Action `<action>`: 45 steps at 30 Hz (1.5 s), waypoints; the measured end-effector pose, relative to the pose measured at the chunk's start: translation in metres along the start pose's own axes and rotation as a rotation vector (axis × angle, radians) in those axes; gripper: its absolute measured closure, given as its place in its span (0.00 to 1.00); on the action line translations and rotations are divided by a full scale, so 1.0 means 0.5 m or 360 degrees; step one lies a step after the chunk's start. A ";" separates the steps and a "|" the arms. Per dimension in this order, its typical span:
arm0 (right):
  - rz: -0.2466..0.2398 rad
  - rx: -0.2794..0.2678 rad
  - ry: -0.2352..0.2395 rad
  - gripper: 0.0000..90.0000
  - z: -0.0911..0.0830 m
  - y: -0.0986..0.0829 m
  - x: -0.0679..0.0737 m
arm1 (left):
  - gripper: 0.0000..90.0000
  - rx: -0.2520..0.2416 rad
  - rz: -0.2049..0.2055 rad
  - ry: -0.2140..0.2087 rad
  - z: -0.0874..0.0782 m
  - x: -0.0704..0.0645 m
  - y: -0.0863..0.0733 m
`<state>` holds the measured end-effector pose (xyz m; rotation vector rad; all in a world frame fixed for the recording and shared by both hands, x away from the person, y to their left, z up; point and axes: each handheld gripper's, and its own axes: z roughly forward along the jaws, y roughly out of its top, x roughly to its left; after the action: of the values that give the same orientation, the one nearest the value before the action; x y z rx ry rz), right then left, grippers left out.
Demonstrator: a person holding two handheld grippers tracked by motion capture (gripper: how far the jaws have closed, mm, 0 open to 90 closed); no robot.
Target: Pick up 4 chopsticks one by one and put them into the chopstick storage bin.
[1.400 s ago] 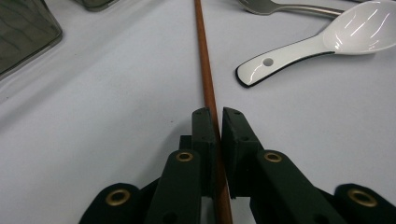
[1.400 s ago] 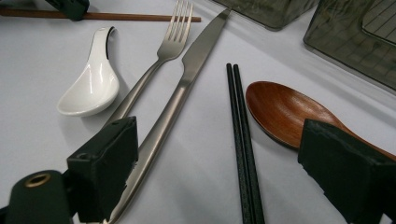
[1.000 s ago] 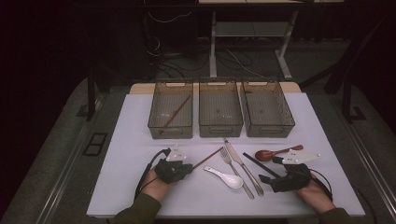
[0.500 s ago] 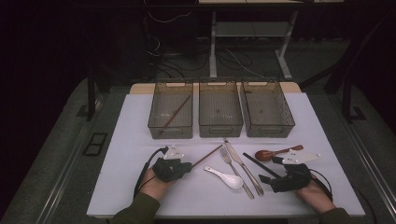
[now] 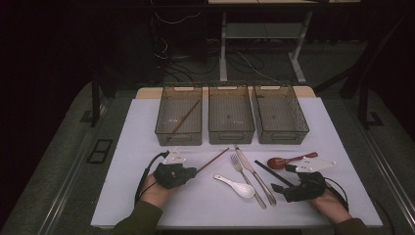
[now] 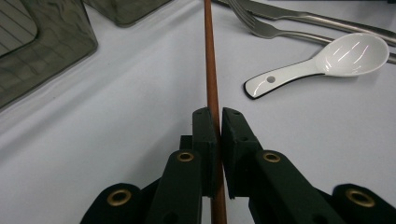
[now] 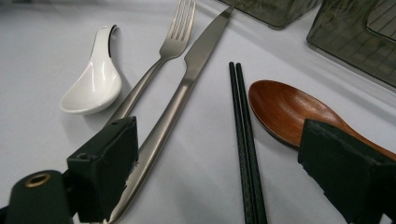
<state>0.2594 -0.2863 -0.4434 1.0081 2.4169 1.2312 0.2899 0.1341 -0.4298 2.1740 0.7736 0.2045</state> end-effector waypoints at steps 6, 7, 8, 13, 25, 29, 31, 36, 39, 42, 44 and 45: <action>-0.0002 -0.0005 0.0007 0.13 0.000 0.000 0.000 | 0.93 -0.0008 0.0009 -0.0002 -0.017 0.009 0.003; -0.0001 -0.0004 0.0009 0.13 0.000 0.000 0.001 | 0.93 -0.0016 0.0006 -0.0003 -0.018 0.010 0.004; -0.0001 -0.0003 0.0010 0.13 0.000 0.000 0.001 | 0.93 -0.0018 0.0010 -0.0002 -0.020 0.012 0.005; -0.0006 0.0000 0.0017 0.13 0.002 0.000 0.001 | 0.93 -0.0026 0.0018 -0.0026 -0.026 0.019 0.011; -0.0004 -0.0001 0.0018 0.13 0.004 -0.001 0.002 | 0.93 -0.0095 0.0011 -0.0040 -0.041 0.028 0.029; -0.0003 0.0000 0.0017 0.13 0.005 -0.001 0.001 | 0.93 -0.0117 0.0013 -0.0035 -0.045 0.035 0.035; -0.0005 0.0002 0.0018 0.13 0.006 -0.001 0.001 | 0.93 -0.0129 0.0010 -0.0030 -0.047 0.038 0.037; -0.0002 0.0004 0.0019 0.13 0.007 -0.001 0.002 | 0.93 -0.0152 0.0007 -0.0022 -0.050 0.043 0.042; 0.0001 0.0008 0.0018 0.13 0.008 -0.001 0.002 | 0.93 -0.0168 0.0002 -0.0016 -0.053 0.048 0.046; 0.0003 0.0011 0.0022 0.13 0.008 -0.001 0.002 | 0.93 -0.0185 -0.0002 -0.0012 -0.055 0.053 0.052; 0.0002 0.0012 0.0021 0.13 0.009 -0.001 0.001 | 0.93 -0.0192 0.0001 -0.0010 -0.056 0.055 0.056; 0.0003 0.0011 0.0021 0.13 0.009 -0.001 0.001 | 0.93 -0.0200 0.0002 -0.0009 -0.055 0.055 0.058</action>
<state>0.2610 -0.2836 -0.4464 1.0077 2.4326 1.2348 0.3147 0.1538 -0.3928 2.0560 0.7366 0.2410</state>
